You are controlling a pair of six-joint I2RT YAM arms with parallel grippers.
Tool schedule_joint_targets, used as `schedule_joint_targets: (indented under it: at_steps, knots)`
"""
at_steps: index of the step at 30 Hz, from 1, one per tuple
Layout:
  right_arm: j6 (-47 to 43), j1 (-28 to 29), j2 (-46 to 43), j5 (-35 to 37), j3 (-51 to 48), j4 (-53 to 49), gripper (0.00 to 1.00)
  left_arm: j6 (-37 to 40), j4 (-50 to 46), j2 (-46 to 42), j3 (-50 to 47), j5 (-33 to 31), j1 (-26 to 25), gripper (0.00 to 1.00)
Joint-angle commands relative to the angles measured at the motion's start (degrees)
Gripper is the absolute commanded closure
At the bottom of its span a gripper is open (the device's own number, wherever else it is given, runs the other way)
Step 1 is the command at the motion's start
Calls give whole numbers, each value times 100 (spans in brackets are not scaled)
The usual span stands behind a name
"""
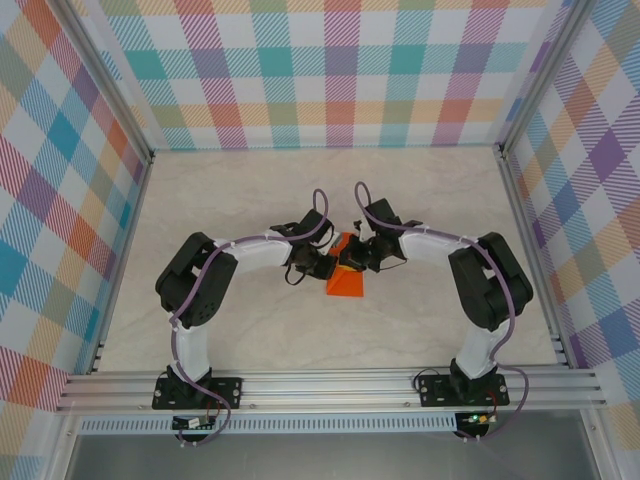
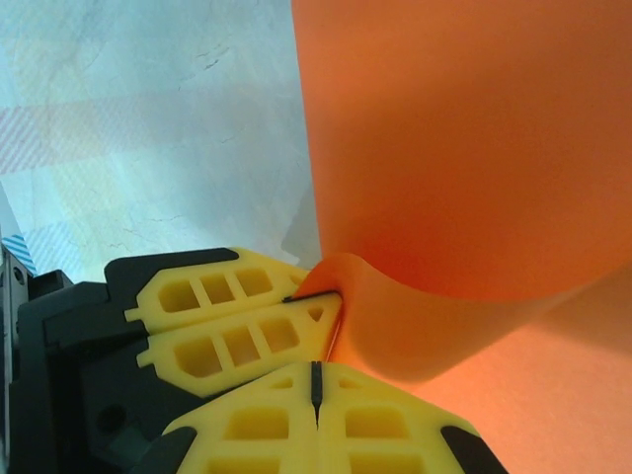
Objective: Fold a paper plane with a square sheet of paper (fold left side to right side)
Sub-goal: Fold the triangle a second time at the center of the table.
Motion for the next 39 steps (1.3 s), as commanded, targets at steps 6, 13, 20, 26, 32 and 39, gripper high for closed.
schedule_joint_targets:
  at_steps: [6,13,20,26,32,39]
  knots:
    - [-68,46,241,48,112,-47,99,1,-77,-173,-79,32,96,94]
    - [-254,46,316,272,181,-357,99,0,-88,-149,-53,43,97,94]
    - [-318,48,347,394,166,-483,99,18,-137,-131,-13,50,100,94]
    - [-352,52,262,357,149,-475,99,41,-178,-103,92,113,84,94]
    - [-434,46,-140,486,122,-570,99,69,-210,-112,159,131,75,94]
    - [-385,35,-516,794,-239,-810,98,72,-201,-179,132,129,60,94]
